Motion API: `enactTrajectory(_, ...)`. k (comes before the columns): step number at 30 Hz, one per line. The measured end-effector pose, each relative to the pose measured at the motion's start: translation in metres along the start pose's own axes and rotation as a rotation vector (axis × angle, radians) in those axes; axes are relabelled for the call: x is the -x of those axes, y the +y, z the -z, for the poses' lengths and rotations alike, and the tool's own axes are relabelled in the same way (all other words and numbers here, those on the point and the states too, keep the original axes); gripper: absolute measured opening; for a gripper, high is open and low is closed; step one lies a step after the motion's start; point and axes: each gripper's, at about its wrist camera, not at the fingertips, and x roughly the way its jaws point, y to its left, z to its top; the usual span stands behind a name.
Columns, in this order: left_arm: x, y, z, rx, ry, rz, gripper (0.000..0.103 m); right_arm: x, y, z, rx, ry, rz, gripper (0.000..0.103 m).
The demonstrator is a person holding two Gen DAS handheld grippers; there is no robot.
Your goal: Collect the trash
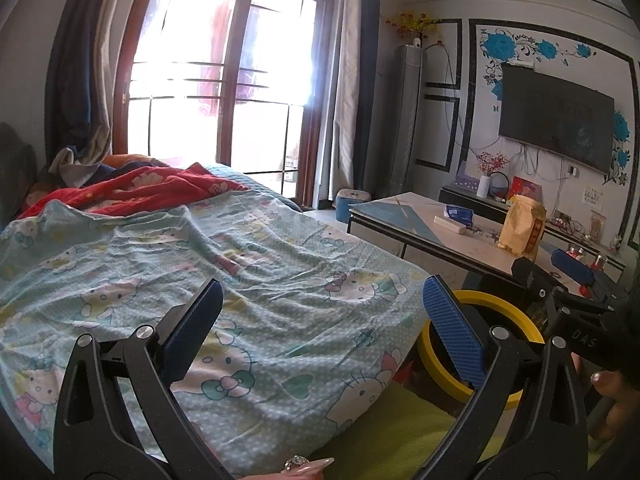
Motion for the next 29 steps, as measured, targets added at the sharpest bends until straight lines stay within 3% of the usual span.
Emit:
enactTrajectory(13, -0.005, 0.001, 0.004, 0.002, 0.027, -0.019, 0.092, 0.001, -0.008, -0.005, -0.025, -0.006, 0.025, 0.097)
enactTrajectory(16, -0.006, 0.009, 0.001, 0.025, 0.037, -0.029, 0.092, -0.001, -0.009, -0.012, -0.037, -0.013, 0.047, 0.097)
enactTrajectory(20, -0.004, 0.033, -0.007, 0.081, 0.067, -0.042, 0.092, -0.011, 0.004, -0.028, -0.021, -0.002, 0.016, 0.097)
enactTrajectory(23, 0.008, 0.089, -0.013, 0.120, 0.092, -0.146, 0.092, -0.030, 0.035, -0.044, 0.001, 0.047, -0.083, 0.097)
enactTrajectory(25, 0.013, 0.140, -0.011, 0.161, 0.147, -0.273, 0.092, -0.048, 0.069, -0.050, 0.008, 0.091, -0.177, 0.097)
enactTrajectory(28, 0.027, 0.236, -0.001, 0.301, 0.234, -0.482, 0.092, -0.094, 0.169, -0.052, 0.069, 0.237, -0.382, 0.097)
enactTrajectory(29, 0.034, 0.274, 0.008, 0.332, 0.264, -0.586, 0.092, -0.105, 0.200, -0.050, 0.085, 0.278, -0.438, 0.097)
